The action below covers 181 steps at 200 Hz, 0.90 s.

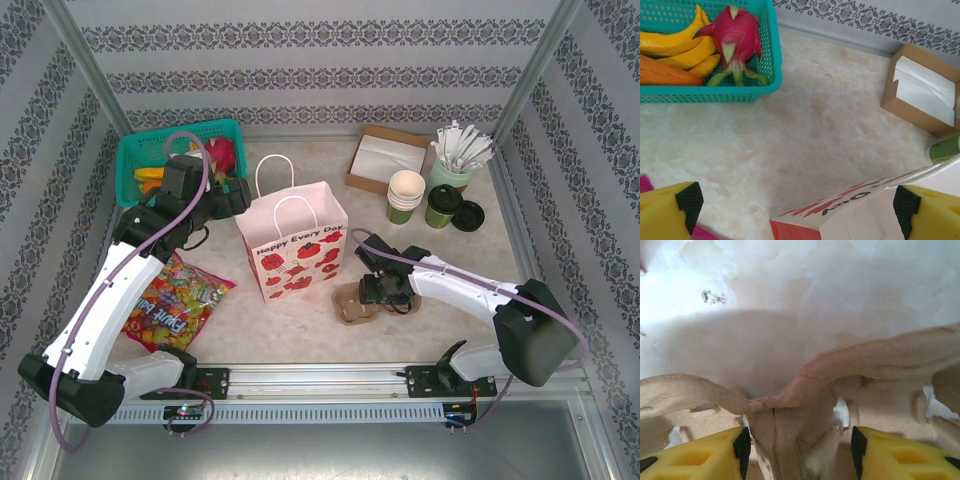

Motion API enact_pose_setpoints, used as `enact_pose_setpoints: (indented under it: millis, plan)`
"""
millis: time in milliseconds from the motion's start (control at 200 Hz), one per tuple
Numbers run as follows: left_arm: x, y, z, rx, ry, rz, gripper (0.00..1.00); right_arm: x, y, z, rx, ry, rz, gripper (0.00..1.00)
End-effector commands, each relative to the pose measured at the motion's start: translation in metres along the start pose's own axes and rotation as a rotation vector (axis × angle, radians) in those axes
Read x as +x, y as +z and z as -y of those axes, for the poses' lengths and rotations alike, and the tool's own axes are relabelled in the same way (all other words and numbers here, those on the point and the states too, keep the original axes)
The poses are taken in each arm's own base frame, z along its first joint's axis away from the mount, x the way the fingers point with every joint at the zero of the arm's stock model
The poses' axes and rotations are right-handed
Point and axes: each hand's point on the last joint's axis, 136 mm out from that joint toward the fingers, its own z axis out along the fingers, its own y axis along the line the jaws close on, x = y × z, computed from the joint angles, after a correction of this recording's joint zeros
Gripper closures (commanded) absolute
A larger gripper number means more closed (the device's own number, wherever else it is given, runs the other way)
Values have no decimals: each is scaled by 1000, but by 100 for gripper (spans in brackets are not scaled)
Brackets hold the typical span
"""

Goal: Pack the takeout coffee

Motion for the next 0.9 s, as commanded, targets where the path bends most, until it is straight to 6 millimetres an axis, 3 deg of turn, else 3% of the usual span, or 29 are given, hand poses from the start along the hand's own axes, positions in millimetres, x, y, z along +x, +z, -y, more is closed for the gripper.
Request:
enact_pose_setpoints:
  millis: [0, 215, 430, 559, 769, 899]
  plan:
    - [-15, -5, 9, 58, 26, 16, 0, -7, 6, 1, -4, -11, 34, 45]
    - [-15, -1, 23, 147, 99, -31, 0, -4, 15, -4, -9, -54, 11, 50]
    - [-17, -3, 36, 207, 174, -46, 0, -6, 15, -3, 46, -85, 24, 61]
    - [-18, -5, 39, 222, 204, -43, 0, -8, 6, -1, 43, -84, 60, 71]
    - [-17, -8, 45, 261, 263, -44, 0, -6, -12, 10, 46, -73, 73, 73]
    - [-14, -5, 49, 283, 289, -61, 0, -14, -33, 12, 6, -34, 111, 77]
